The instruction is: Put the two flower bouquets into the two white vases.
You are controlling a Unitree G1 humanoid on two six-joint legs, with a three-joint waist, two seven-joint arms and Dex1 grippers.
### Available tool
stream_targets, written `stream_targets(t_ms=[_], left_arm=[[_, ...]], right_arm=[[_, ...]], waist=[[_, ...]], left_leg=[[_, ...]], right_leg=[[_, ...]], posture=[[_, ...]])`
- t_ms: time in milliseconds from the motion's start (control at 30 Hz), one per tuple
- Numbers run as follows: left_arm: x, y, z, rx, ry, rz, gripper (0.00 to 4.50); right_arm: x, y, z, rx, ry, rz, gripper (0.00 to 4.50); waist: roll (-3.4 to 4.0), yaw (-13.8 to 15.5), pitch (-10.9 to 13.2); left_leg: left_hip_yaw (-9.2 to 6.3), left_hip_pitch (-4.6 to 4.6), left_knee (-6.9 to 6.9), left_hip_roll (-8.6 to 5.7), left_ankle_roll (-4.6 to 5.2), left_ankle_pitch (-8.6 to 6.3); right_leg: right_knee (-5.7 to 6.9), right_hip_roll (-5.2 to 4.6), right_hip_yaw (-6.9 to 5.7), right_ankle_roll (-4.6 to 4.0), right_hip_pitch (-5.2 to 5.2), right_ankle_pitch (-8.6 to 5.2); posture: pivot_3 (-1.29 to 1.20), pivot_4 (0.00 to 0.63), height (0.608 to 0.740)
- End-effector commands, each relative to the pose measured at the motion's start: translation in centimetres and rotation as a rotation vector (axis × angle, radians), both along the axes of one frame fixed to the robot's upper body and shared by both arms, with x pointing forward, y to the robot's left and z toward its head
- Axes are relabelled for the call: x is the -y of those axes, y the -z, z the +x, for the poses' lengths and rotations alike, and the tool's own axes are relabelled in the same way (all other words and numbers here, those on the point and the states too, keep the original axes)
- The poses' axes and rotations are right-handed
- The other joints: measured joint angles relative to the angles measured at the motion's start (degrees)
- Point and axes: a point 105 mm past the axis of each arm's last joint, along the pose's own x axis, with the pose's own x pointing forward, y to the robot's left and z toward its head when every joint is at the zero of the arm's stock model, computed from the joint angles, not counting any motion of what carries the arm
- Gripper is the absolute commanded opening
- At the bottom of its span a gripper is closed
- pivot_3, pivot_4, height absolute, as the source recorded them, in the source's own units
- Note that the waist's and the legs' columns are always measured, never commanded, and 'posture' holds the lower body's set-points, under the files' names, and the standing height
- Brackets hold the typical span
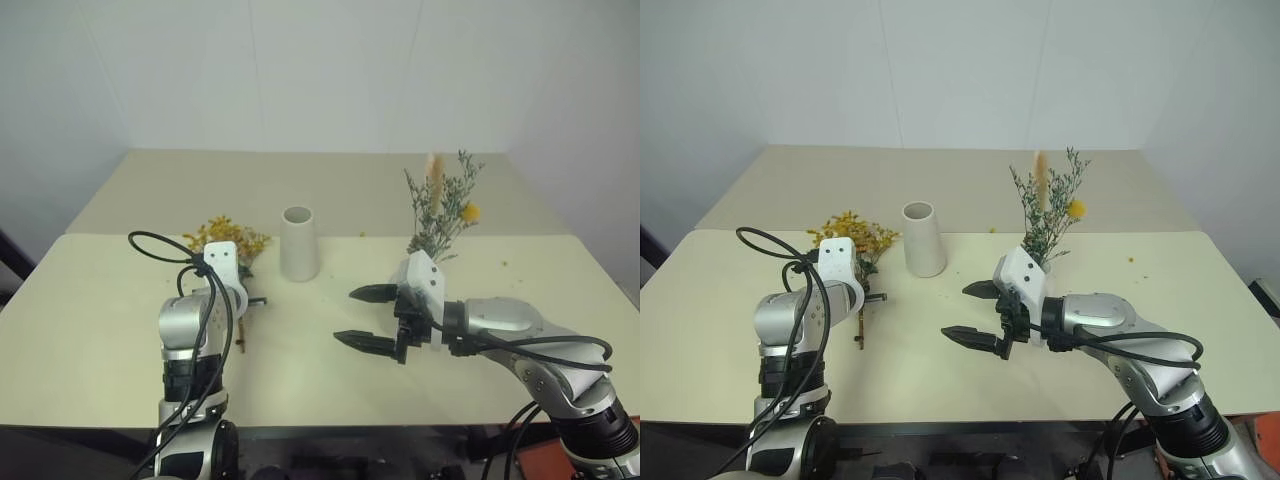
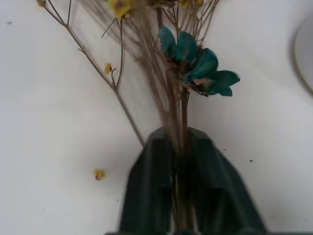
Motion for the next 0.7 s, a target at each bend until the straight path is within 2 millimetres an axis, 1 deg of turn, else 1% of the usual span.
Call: stream_targets(t_ms=[33,167,233,333,400,500,567,633,700], left_arm=[[0.3,-1.7,0.3,0.055,0.023,0.017,0.03],[-0.4,-3.1,0.4,0.131,-0.001,0.029,0.03],[-1.1,-5.4,0.6,0.268,-0.002,0.066,0.03],[-2.2,-9.1,0.6,0.449,-0.025,0.025,0.03],[-2.9,-11.9,0.4,0.585,-0.031,0.019,0.03],[-3.6,-15.5,0.0,0.755,0.0,0.0,0.03],[-3.7,-17.8,-0.3,0.876,0.046,-0.024,0.03],[-3.5,-19.7,-0.5,0.972,0.119,-0.074,0.03],[-2.9,-21.0,-0.4,1.05,0.216,-0.143,0.03]], right_arm=[[0.2,-1.0,-0.1,0.047,0.013,0.02,4.5],[0.3,-1.1,0.1,0.06,0.026,0.02,4.5],[0.4,-1.3,0.1,0.069,0.038,0.023,4.5],[0.5,-1.5,0.3,0.085,0.056,0.028,4.5],[0.6,-1.7,0.3,0.101,0.071,0.037,4.5],[0.3,-2.7,0.1,0.154,0.087,0.089,4.5],[0.1,-4.0,-0.4,0.193,0.08,0.161,4.5],[0.1,-5.0,-1.0,0.237,0.084,0.205,4.5],[0.4,-5.6,-1.1,0.261,0.112,0.235,4.5]], waist=[[0.0,0.0,0.0],[0.0,0.0,0.0],[0.0,0.0,0.0],[0.0,0.0,0.0],[0.0,0.0,0.0],[0.0,0.0,0.0],[0.0,0.1,0.0],[0.0,0.1,0.0],[0.01,0.2,0.0]], left_leg=[[0.0,-0.01,0.0,0.0,0.0,0.0],[0.0,-0.04,0.0,0.0,-0.01,0.01],[0.0,-0.05,0.0,0.0,-0.02,0.01],[0.0,-0.12,-0.01,0.01,-0.04,0.02],[0.0,-0.12,-0.01,0.01,-0.05,0.02],[0.01,-0.11,-0.01,0.02,-0.06,0.03],[0.01,-0.12,-0.01,0.02,-0.06,0.03],[0.02,-0.14,-0.01,0.01,-0.06,0.03],[0.01,-0.14,-0.01,0.01,-0.06,0.03]], right_leg=[[0.0,0.0,0.0,0.0,-0.02,0.0],[0.01,0.0,0.01,-0.01,-0.05,0.01],[0.01,0.0,0.01,-0.01,-0.07,0.01],[0.0,0.0,0.02,-0.04,-0.15,0.04],[0.0,-0.01,0.02,-0.05,-0.15,0.04],[0.0,0.0,0.01,-0.06,-0.15,0.05],[-0.01,0.0,0.01,-0.06,-0.14,0.06],[-0.02,0.0,0.01,-0.05,-0.15,0.06],[-0.02,-0.01,0.0,-0.04,-0.13,0.06]], posture=[[0.0,0.15,0.74],[0.0,0.15,0.74],[0.0,0.15,0.74],[0.0,0.15,0.74],[0.0,0.15,0.74],[0.0,0.15,0.74],[0.0,0.15,0.74],[0.0,0.15,0.74],[0.0,0.15,0.74]])
